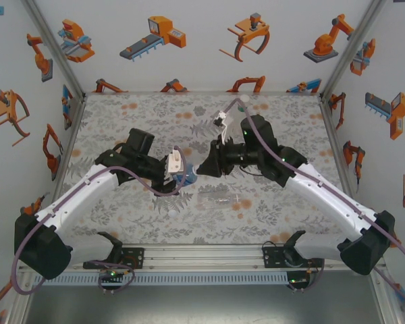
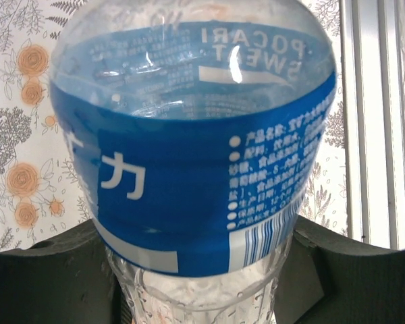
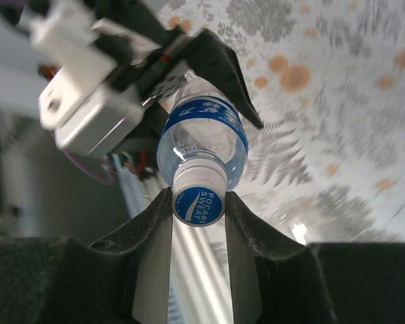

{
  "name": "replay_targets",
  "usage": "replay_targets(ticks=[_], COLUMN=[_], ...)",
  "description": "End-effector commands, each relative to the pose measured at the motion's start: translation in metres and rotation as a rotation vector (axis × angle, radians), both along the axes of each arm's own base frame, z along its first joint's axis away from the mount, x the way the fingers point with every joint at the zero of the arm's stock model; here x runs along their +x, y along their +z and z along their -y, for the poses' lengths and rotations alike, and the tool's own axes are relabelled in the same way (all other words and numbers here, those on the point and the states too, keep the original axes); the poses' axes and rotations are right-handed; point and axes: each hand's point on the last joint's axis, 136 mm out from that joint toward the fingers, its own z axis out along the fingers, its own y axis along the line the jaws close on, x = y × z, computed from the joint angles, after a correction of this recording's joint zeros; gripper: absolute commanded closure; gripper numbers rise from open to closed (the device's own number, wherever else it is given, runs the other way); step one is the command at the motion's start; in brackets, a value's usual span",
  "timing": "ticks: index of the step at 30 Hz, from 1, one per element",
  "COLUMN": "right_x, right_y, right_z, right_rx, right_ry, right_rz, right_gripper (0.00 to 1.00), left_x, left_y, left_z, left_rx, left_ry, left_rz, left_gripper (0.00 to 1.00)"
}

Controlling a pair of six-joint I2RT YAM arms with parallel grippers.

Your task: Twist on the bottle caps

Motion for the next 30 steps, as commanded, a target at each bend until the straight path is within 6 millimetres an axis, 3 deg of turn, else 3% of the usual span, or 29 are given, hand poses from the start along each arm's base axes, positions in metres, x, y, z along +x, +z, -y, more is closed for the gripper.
replay_targets(ticks=[1,3,7,12,14,21,30], right_x=[0.025,0.028,0.034,0.037,0.037,0.035,0.009], right_y=[-0.029,-0.043,-0.041,-0.033,-0.026,0.010,0.047], right_z=[0.013,0.019,0.006,0.003,0.003,0.002,-0.007], right_rx=[0.053,0.057,0.100,0.117,0.121,0.093,0.032], right_ry=[-0.401,-0.506,-0.495,-0.481,-0.466,-0.311,0.120], right_rz=[-0.500,-0.628,-0.682,-0.658,-0.629,-0.322,0.262], right_gripper=[1.00,1.00,1.00,0.92,0.83,0.50,0.49], left_x=[-0.006,-0.006,-0.006,-0.007,-0.006,-0.006,-0.007], left_y=[0.023,0.023,0.024,0.024,0.023,0.023,0.023], left_z=[0.010,0.010,0.010,0.010,0.010,0.010,0.009], left_rx=[-0.085,-0.086,-0.086,-0.088,-0.086,-0.085,-0.085], left_ry=[-0.067,-0.068,-0.068,-0.069,-0.068,-0.070,-0.069], left_rz=[0.045,0.044,0.046,0.047,0.044,0.047,0.051], left_gripper=[1.00,1.00,1.00,1.00,1.00,1.00,1.00])
